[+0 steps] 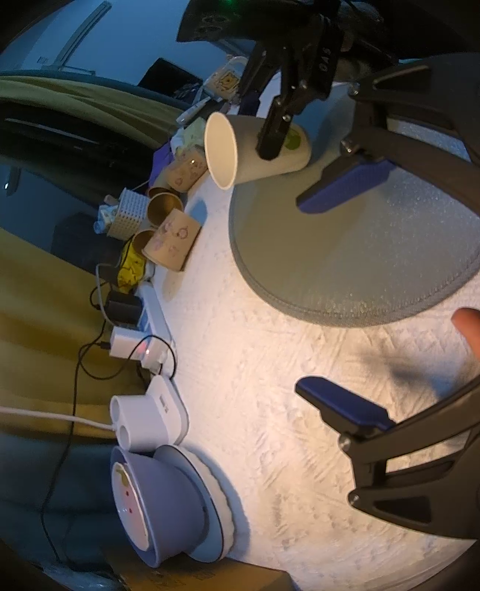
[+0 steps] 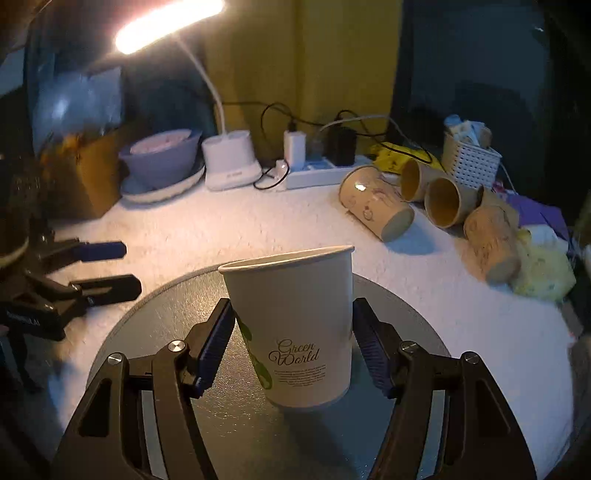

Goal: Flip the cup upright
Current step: 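Rotate the right gripper to turn the white cup rim-up, then lower the upright cup onto the grey mat and open the right gripper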

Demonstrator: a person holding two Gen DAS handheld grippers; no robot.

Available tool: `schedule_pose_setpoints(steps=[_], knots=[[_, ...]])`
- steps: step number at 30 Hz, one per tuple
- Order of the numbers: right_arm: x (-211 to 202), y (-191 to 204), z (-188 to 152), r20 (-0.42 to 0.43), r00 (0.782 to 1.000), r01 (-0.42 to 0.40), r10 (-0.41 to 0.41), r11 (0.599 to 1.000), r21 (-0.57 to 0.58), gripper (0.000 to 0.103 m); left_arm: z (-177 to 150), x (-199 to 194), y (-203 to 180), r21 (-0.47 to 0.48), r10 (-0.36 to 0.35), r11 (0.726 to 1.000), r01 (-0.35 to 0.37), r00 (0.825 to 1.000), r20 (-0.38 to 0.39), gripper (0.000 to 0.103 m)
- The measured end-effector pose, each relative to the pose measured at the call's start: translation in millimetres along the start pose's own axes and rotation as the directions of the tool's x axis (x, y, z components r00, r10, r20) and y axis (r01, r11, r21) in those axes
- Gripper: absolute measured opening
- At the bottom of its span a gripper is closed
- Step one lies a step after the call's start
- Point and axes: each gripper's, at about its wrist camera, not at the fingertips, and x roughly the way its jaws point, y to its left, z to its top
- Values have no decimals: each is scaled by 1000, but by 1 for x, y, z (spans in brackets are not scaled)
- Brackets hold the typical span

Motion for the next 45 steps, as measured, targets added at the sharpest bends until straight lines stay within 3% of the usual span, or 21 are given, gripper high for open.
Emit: schedule_pose_setpoints(steps=[6, 11, 19, 39, 45], knots=[[-17, -12, -6, 70, 996, -57, 51, 995, 85, 68, -1, -1, -5, 18, -10, 1000, 10, 1000, 8, 91], [-16, -11, -11, 30, 999, -47, 44, 994, 96, 69, -2, -3, -11, 42, -21, 999, 20, 1000, 19, 91], [-23, -13, -21, 39, 999, -39, 34, 991, 132, 69, -2, -4, -14, 55, -26, 998, 25, 999, 27, 91], [-43, -16, -50, 18, 998, 62, -66, 986, 156, 69, -6, -4, -28, 112, -36, 993, 31, 998, 42, 91], [-44, -11, -57, -11, 995, 98, -97, 983, 159, 75, -11, -7, -37, 136, -44, 990, 38, 998, 42, 91]])
